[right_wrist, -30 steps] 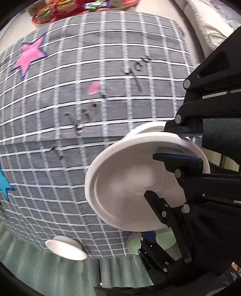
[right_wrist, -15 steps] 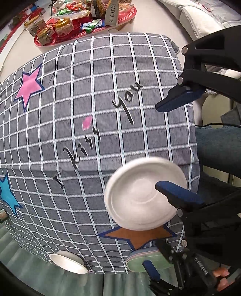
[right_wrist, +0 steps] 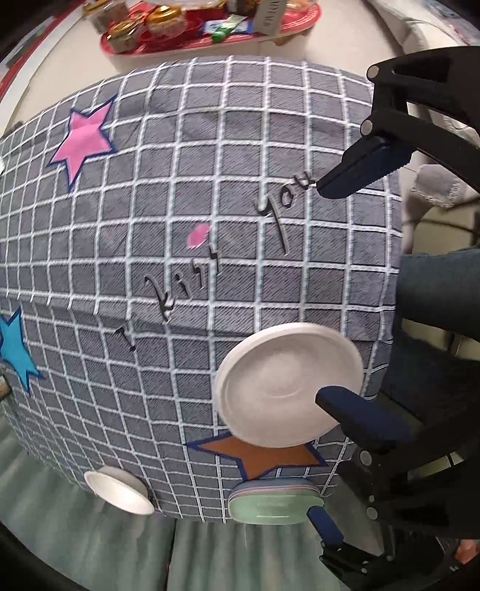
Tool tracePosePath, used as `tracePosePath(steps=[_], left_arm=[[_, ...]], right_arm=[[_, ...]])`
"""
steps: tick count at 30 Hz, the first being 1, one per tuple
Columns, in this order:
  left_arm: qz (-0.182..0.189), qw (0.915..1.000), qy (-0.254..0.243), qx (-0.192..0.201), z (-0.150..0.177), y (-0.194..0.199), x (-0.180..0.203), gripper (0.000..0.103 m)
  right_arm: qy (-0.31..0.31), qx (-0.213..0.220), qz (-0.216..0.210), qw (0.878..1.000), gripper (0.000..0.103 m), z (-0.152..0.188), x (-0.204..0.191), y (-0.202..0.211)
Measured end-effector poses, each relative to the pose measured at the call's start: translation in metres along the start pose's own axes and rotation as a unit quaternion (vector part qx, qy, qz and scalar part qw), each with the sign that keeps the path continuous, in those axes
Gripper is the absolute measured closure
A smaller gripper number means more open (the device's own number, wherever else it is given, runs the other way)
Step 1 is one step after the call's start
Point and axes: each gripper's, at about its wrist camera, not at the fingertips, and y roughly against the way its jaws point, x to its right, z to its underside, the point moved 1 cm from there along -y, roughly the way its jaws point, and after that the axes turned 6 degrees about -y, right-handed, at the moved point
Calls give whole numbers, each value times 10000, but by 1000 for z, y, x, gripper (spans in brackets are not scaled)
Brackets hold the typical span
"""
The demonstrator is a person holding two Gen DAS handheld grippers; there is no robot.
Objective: Organize plates and bowls
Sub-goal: 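Lower the white bowl onto the brown star and open the left gripper, then move the left gripper to another white bowl and grasp its rim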
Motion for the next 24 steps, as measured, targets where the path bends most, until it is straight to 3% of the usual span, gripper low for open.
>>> tracePosePath(steps=[3, 6, 11, 15, 17, 20, 24], left_arm=[[-132, 9998, 146, -105, -3, -2, -7, 22], [66, 9994, 333, 92, -3, 15, -18, 22], [-64, 9996, 131, 246, -20, 19, -36, 22], [0, 9992, 148, 378, -31, 7, -62, 22], [-196, 9989, 149, 399, -39, 15, -78, 22], [13, 9980, 164, 616, -53, 34, -115, 22], [-257, 9958, 118, 868, -84, 36, -170, 22]], right_arm=[[-131, 27, 72, 9999, 1, -5, 0, -4], [-268, -143, -88, 9995, 1, -7, -6, 4], [30, 211, 178, 9996, 1, -19, -31, 20], [-124, 297, 80, 9995, 1, -28, -48, 14], [-180, 272, 205, 9993, 1, -34, -61, 14], [-286, 264, 83, 9992, 1, -46, -84, 27], [-227, 471, 26, 9986, 1, -79, -125, 34]])
